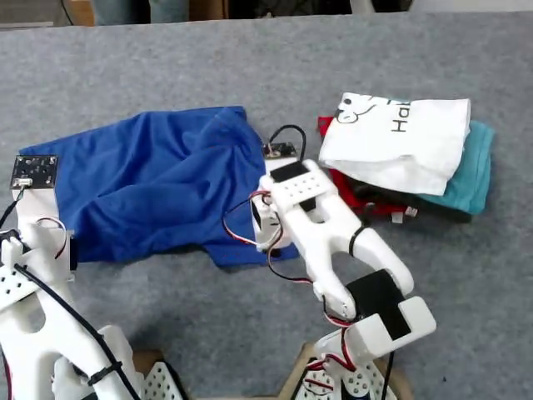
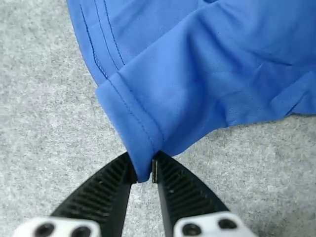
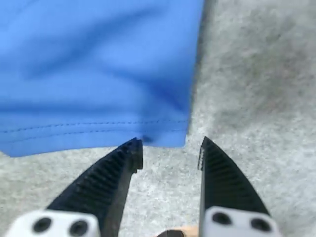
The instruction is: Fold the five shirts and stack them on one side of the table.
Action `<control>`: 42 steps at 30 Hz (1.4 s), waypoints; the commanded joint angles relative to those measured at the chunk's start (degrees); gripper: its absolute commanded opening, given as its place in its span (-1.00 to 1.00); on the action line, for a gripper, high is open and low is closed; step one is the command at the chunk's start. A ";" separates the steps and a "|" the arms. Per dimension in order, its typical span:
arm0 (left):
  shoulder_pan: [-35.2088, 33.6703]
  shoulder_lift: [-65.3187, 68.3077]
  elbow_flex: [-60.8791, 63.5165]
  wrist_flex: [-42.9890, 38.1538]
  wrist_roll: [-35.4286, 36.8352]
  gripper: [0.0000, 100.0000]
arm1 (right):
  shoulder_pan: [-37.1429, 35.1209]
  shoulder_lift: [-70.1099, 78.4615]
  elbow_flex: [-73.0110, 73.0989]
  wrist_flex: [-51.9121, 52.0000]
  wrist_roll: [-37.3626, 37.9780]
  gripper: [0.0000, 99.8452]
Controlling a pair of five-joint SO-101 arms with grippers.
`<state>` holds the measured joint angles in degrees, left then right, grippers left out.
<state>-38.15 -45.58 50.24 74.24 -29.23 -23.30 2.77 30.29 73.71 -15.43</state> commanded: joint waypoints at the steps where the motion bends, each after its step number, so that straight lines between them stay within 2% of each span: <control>1: -0.40 -1.32 -0.75 -0.79 0.35 -0.94 | 0.88 -1.98 -2.86 0.79 -0.18 -0.60; 8: -0.40 -1.32 -0.75 -0.79 0.44 -0.94 | 0.35 -1.89 1.19 -8.00 -0.35 -0.60; 13: -0.40 -1.32 -0.75 -0.79 0.44 -0.94 | -2.64 -1.89 4.09 -10.11 -0.53 -0.60; 28: -0.40 -1.32 -0.75 -0.62 0.44 -0.94 | -2.64 -1.89 12.09 -17.76 -0.18 -0.61; 30: -0.40 -1.32 -0.75 -0.62 0.35 -0.94 | -2.55 -1.89 12.09 -17.76 -0.18 -0.70; 33: -0.57 -1.32 -0.75 -0.44 0.18 -0.94 | -2.55 -2.07 11.82 -17.76 -0.09 -0.94; 38: -2.86 -1.32 -0.84 -0.88 0.18 -0.94 | -2.46 -2.42 10.95 -17.49 -0.09 -0.97; 42: -2.95 -1.32 -2.77 -0.62 0.35 -0.94 | -1.67 -2.51 4.53 -11.34 -0.09 -0.97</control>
<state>-40.79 -45.58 50.24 74.24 -29.23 -24.79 1.27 39.60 58.86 -15.43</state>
